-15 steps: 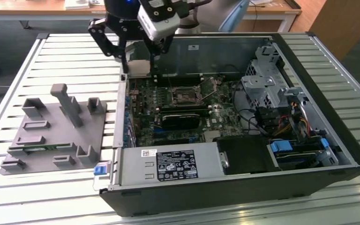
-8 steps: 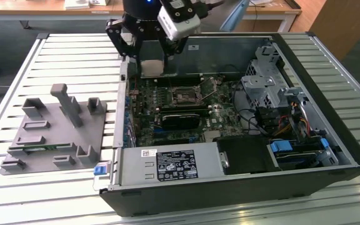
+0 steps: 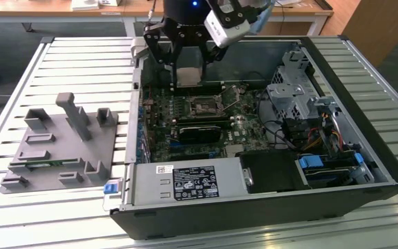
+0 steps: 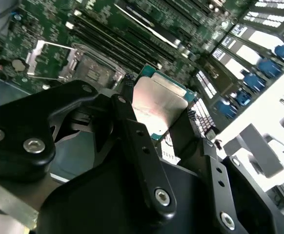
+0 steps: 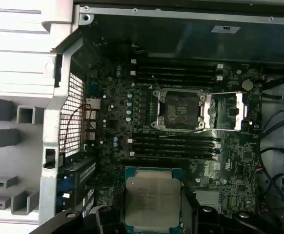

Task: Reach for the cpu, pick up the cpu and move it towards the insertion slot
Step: 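Pick up the cpu and move it towards the insertion slot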

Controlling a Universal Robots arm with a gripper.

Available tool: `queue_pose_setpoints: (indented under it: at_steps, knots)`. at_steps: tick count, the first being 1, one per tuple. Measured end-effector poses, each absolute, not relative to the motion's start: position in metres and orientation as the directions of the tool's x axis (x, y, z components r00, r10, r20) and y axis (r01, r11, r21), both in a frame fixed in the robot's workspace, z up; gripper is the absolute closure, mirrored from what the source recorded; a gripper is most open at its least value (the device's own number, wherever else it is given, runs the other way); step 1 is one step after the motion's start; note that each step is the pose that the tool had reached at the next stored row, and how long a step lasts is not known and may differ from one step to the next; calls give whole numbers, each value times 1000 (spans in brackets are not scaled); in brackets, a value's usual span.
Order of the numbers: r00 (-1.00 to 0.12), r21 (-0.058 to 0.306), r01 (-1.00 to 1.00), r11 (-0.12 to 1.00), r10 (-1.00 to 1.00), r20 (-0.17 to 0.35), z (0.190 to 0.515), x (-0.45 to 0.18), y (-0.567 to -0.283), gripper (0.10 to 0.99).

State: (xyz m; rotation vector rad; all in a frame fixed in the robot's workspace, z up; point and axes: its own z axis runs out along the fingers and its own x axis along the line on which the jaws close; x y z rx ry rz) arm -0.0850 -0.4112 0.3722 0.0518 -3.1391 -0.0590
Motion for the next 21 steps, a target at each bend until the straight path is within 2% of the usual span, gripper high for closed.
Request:
queue_pose_setpoints:
  at_steps: [12, 21]
  knots:
    - [-999, 39, -33, 999, -33, 1, 373, -64, -393, 541]
    - [-999, 39, -33, 999, -33, 1, 375, -64, -365, 541]
